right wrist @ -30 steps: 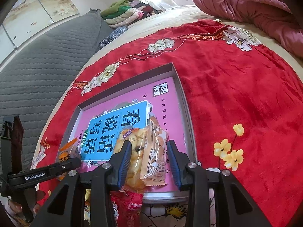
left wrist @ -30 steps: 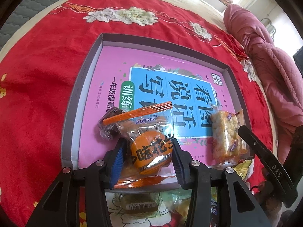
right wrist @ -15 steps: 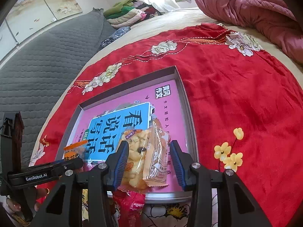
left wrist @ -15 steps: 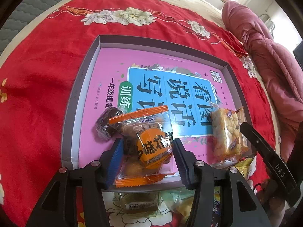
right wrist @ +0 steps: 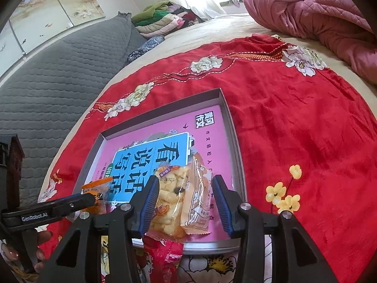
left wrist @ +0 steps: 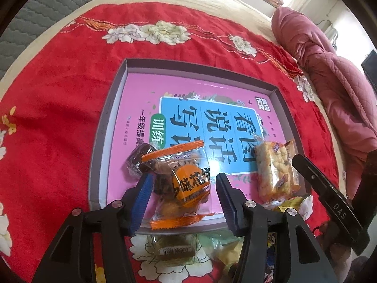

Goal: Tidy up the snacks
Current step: 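Lower the beige cake into the tray and open the right tool while the left tool releases the peanut bag, then withdraw both open tools from the tray toward the snack pile, then grasp the red strip-snack bag with the right tool while the left tool grasps the dark chocolate bar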

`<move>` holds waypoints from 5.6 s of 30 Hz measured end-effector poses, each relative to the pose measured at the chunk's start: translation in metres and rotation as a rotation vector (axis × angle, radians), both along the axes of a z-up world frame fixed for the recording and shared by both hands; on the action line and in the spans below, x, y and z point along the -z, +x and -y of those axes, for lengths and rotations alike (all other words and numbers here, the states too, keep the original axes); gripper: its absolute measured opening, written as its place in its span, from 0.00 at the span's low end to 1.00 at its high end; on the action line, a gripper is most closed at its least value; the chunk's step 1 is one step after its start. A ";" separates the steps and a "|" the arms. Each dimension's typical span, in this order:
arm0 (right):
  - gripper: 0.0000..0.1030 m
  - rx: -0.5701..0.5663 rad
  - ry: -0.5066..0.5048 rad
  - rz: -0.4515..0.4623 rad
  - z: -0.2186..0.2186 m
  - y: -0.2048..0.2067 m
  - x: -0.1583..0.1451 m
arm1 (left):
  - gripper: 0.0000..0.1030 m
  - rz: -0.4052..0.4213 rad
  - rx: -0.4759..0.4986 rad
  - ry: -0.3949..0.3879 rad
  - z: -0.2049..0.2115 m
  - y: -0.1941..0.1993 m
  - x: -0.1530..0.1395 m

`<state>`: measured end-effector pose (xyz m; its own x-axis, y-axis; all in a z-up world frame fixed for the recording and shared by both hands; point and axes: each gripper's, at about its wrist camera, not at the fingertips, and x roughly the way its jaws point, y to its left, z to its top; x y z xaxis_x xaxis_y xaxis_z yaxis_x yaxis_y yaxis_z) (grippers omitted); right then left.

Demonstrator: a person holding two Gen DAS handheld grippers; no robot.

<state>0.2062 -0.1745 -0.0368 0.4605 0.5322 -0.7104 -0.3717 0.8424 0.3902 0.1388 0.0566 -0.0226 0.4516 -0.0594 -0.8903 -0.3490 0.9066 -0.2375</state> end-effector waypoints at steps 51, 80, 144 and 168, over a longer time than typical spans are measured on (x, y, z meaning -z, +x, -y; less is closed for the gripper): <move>0.62 -0.050 0.022 0.197 0.009 -0.031 -0.049 | 0.57 0.120 0.027 0.057 0.009 -0.048 -0.073; 0.63 -0.051 0.010 0.157 0.020 -0.063 -0.045 | 0.57 0.060 0.167 0.026 0.047 -0.068 -0.043; 0.37 -0.129 -0.102 -0.120 0.003 -0.076 0.021 | 0.57 -0.046 0.365 -0.092 0.091 -0.087 0.017; 0.20 -0.109 -0.065 -0.079 0.009 -0.069 0.011 | 0.36 -0.002 0.357 -0.183 0.089 -0.079 0.029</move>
<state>0.1367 -0.1833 -0.0480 0.3439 0.5276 -0.7768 -0.4326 0.8232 0.3676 0.0596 -0.0320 -0.0520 0.3721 -0.3700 -0.8513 -0.0202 0.9137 -0.4059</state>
